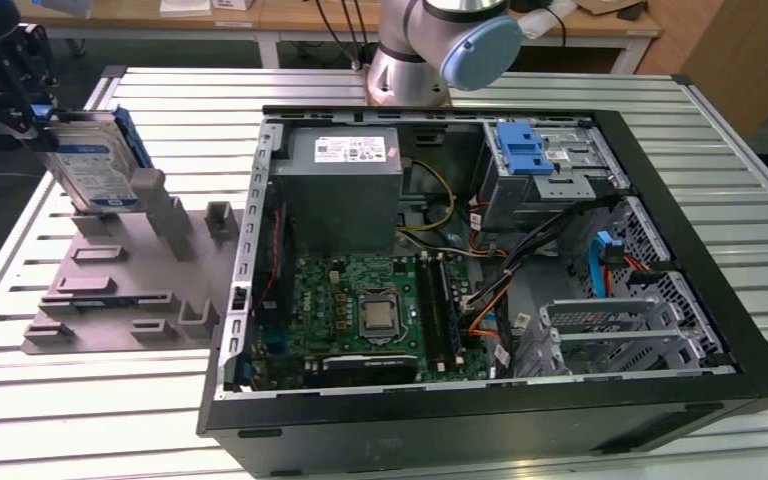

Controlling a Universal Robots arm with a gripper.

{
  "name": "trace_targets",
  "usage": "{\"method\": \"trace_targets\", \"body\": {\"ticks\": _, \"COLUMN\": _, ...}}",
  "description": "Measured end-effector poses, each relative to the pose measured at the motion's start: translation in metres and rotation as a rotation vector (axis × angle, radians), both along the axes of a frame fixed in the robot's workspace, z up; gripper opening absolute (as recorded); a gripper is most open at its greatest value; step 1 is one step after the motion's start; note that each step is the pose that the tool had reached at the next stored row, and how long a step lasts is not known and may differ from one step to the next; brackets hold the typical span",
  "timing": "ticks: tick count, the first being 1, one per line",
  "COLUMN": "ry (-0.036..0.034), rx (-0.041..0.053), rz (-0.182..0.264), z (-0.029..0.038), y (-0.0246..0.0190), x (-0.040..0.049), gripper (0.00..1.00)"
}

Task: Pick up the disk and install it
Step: 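Pick up the disk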

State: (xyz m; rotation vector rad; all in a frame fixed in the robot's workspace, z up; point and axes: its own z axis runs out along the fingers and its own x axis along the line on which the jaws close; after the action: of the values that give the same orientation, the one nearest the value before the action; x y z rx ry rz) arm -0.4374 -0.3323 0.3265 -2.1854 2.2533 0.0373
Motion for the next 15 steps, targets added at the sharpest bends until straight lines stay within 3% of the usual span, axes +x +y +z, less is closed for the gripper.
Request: {"method": "trace_targets", "body": {"ticks": 15, "ry": 0.0002, "rx": -0.0001, "rz": 0.0, "z": 0.008, "y": 0.0, "x": 0.0, "gripper": 0.36}}
